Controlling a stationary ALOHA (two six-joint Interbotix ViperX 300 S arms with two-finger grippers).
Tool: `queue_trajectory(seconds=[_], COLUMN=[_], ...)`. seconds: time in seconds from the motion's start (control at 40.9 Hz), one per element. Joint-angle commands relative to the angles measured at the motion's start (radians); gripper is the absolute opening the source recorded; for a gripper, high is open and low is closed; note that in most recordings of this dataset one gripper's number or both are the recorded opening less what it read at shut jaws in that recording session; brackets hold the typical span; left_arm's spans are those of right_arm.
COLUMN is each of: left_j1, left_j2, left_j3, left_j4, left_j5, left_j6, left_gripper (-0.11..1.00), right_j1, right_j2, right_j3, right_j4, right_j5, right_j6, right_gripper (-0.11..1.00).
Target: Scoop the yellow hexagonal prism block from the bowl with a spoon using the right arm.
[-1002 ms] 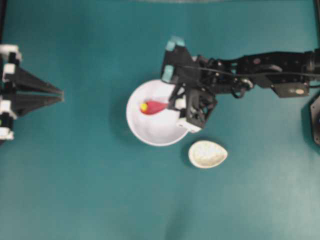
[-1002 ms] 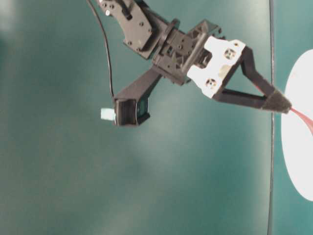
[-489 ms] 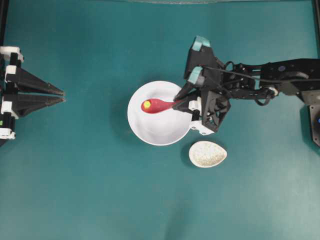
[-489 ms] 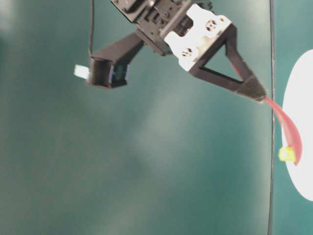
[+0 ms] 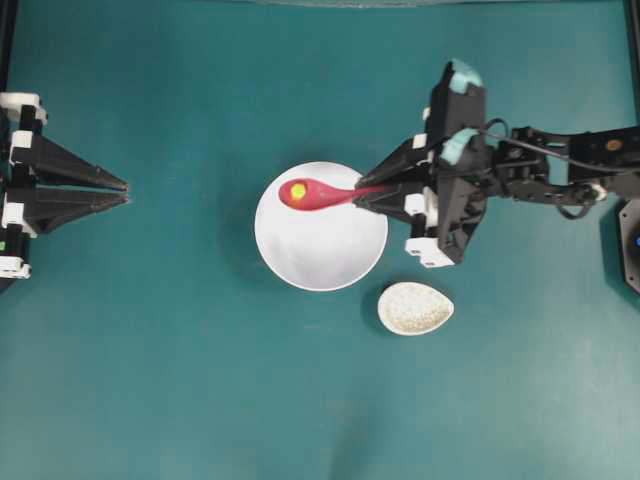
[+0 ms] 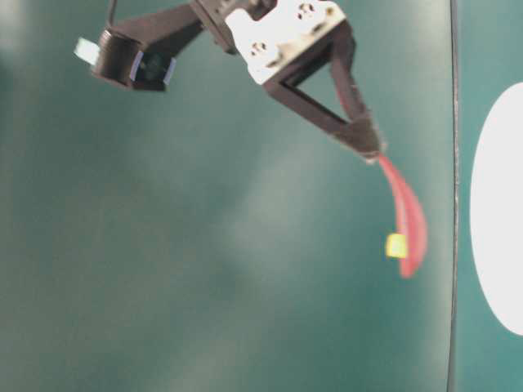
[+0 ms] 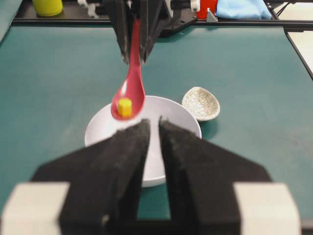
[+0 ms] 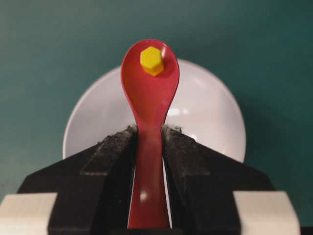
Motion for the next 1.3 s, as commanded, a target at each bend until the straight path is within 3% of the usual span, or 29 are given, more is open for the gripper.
queue_trajectory(seconds=[0.0, 0.391, 1.271], left_j1=[0.002, 0.002, 0.002], left_j2=[0.005, 0.005, 0.005], left_j3=[-0.028, -0.028, -0.028], left_j4=[0.002, 0.002, 0.003], left_j5=[-0.003, -0.003, -0.008], left_j6=[0.002, 0.002, 0.003], left_gripper=[0.16, 0.16, 0.16], right_j1=[0.003, 0.003, 0.005], right_j2=[-0.049, -0.143, -0.150], right_j3=[-0.002, 0.034, 0.037], right_j4=[-0.003, -0.040, -0.043], right_j5=[-0.031, -0.074, -0.081], right_j6=[-0.005, -0.011, -0.012], right_gripper=[0.25, 0.25, 0.25])
